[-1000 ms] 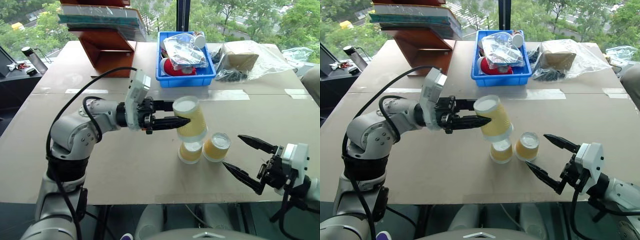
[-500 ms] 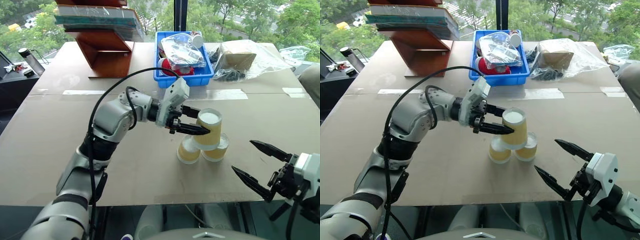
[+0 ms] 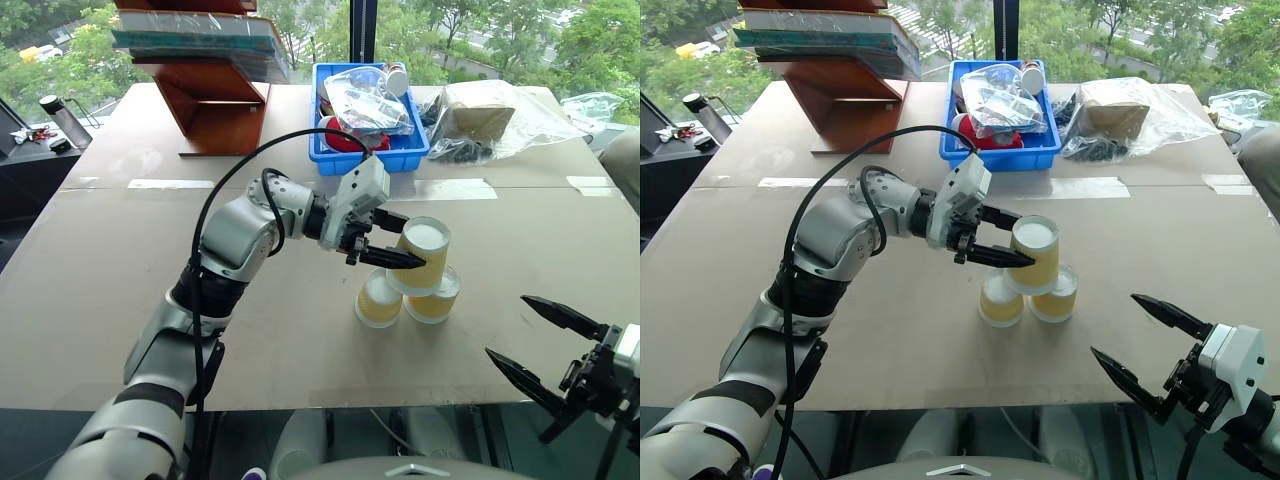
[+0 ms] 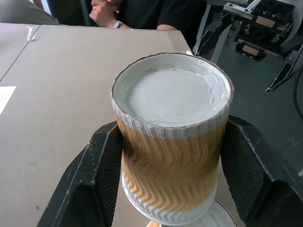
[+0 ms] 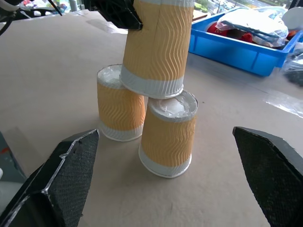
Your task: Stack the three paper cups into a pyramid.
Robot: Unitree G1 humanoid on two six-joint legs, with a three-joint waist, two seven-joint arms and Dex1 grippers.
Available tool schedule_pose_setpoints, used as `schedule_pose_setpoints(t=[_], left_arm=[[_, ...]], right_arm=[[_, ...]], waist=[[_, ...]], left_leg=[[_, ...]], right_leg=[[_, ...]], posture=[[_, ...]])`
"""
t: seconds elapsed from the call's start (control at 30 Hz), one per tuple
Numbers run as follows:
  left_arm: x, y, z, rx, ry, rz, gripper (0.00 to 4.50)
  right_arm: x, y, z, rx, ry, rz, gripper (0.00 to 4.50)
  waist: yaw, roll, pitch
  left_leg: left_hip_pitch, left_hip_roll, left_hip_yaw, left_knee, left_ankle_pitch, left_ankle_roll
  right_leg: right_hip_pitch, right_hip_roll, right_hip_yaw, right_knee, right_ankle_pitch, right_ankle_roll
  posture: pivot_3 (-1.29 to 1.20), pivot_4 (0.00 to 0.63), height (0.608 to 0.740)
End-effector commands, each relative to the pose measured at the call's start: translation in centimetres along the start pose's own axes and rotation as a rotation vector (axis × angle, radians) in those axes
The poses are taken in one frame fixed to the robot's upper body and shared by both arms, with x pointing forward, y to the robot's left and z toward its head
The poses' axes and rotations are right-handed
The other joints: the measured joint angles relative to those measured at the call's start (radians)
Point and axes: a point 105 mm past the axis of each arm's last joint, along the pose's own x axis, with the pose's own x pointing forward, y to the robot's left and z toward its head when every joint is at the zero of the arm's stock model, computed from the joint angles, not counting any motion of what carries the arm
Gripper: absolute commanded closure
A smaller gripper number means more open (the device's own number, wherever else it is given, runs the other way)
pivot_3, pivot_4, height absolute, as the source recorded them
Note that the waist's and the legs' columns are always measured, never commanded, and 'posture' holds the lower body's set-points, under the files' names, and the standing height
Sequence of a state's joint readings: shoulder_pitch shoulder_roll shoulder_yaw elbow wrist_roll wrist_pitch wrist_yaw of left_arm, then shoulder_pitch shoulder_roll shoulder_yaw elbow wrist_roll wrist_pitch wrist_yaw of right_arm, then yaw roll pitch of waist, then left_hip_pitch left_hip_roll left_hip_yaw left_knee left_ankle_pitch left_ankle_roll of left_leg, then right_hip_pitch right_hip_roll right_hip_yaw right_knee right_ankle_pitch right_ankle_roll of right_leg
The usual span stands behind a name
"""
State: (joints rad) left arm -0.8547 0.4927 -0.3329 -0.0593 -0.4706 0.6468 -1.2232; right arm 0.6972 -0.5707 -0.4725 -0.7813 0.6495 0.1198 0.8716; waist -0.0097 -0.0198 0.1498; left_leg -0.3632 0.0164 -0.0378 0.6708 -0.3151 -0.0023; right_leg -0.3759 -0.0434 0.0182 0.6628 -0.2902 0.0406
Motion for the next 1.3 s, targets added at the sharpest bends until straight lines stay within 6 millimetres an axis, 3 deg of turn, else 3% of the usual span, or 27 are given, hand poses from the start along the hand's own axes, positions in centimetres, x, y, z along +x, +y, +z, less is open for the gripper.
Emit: schedule_pose_setpoints(t=[0.03, 0.1, 0.13, 0.17, 0.23, 0.57, 0.73, 0.9, 1.03, 1.3], left_arm=[[0.3, -0.1, 0.4, 0.046, 0.009, -0.004, 1.74], [0.2, -0.4, 0.2, 0.050, 0.013, -0.028, 1.74], [0.2, -0.5, 0.3, 0.043, 0.007, -0.036, 1.04], [0.2, -0.6, 0.4, 0.043, -0.003, -0.043, 0.87], [0.2, -0.7, 0.7, 0.049, -0.020, -0.046, 0.07], [-1.4, -2.1, 1.2, -0.001, -0.081, -0.061, 0.07], [-3.8, -2.6, 1.9, -0.004, -0.149, -0.006, 0.07], [-8.3, -3.3, -0.5, -0.108, -0.181, 0.235, 0.07], [-10.2, -4.5, -1.9, -0.157, -0.187, 0.397, 0.07], [-13.3, -8.6, -9.2, -0.314, -0.097, 0.792, 0.07]], right_arm=[[-0.2, 0.0, 0.6, -0.023, -0.021, -0.001, 0.00], [-0.2, 0.0, 0.5, -0.021, -0.021, 0.000, 0.00], [-0.2, 0.0, 0.5, -0.021, -0.020, -0.001, 0.00], [-0.2, 0.0, 0.5, -0.020, -0.019, 0.000, 0.00], [-0.2, 0.0, 0.5, -0.019, -0.018, 0.001, 0.00], [0.1, -0.2, 0.1, -0.011, -0.017, 0.017, 0.00], [0.2, -0.6, -0.1, -0.012, -0.013, 0.030, 0.00], [0.1, -1.6, -0.5, -0.015, -0.002, 0.047, 0.00], [-0.2, -2.4, -0.8, -0.015, 0.013, 0.058, 0.00], [-2.1, -5.1, -1.9, -0.015, 0.094, 0.046, 0.00]], waist=[[0.000, 0.000, 0.000], [0.000, 0.000, 0.000], [0.000, 0.000, 0.000], [0.000, 0.000, 0.000], [0.000, 0.000, 0.000], [-0.001, 0.000, 0.000], [-0.001, 0.000, 0.000], [-0.007, 0.002, -0.001], [0.008, 0.001, 0.000], [0.002, 0.001, 0.000]], left_leg=[[0.000, 0.000, 0.000, 0.000, 0.000, 0.000], [0.000, 0.000, 0.000, 0.000, 0.000, 0.000], [0.000, 0.000, 0.000, 0.000, 0.000, 0.000], [0.000, 0.000, 0.000, 0.000, 0.000, 0.000], [0.000, 0.000, 0.000, 0.000, 0.000, 0.000], [0.000, 0.000, 0.000, 0.000, 0.000, -0.001], [0.000, 0.000, 0.000, 0.000, 0.000, -0.001], [0.002, 0.002, 0.002, -0.001, 0.000, -0.001], [0.001, 0.004, -0.001, 0.000, -0.001, 0.002], [0.001, 0.004, 0.001, -0.001, -0.002, 0.003]], right_leg=[[0.000, 0.000, 0.000, 0.000, 0.000, 0.000], [0.000, 0.000, 0.000, 0.000, 0.000, 0.000], [0.000, 0.000, 0.000, 0.000, 0.000, 0.000], [0.000, 0.000, 0.000, 0.000, 0.000, 0.000], [0.000, 0.000, 0.000, 0.000, 0.000, 0.000], [0.000, 0.000, 0.000, 0.000, 0.000, 0.000], [0.000, 0.000, 0.000, 0.000, 0.000, 0.000], [0.000, 0.000, 0.003, 0.000, 0.000, 0.000], [0.000, -0.001, 0.000, 0.000, 0.000, 0.000], [0.000, -0.003, 0.005, 0.000, 0.000, 0.000]], posture=[[0.00, 0.150, 0.740], [0.00, 0.150, 0.740], [0.00, 0.150, 0.740], [0.00, 0.150, 0.740], [0.00, 0.150, 0.740], [0.00, 0.150, 0.740], [0.00, 0.150, 0.740], [0.00, 0.150, 0.740], [0.00, 0.150, 0.740], [0.00, 0.150, 0.740]])
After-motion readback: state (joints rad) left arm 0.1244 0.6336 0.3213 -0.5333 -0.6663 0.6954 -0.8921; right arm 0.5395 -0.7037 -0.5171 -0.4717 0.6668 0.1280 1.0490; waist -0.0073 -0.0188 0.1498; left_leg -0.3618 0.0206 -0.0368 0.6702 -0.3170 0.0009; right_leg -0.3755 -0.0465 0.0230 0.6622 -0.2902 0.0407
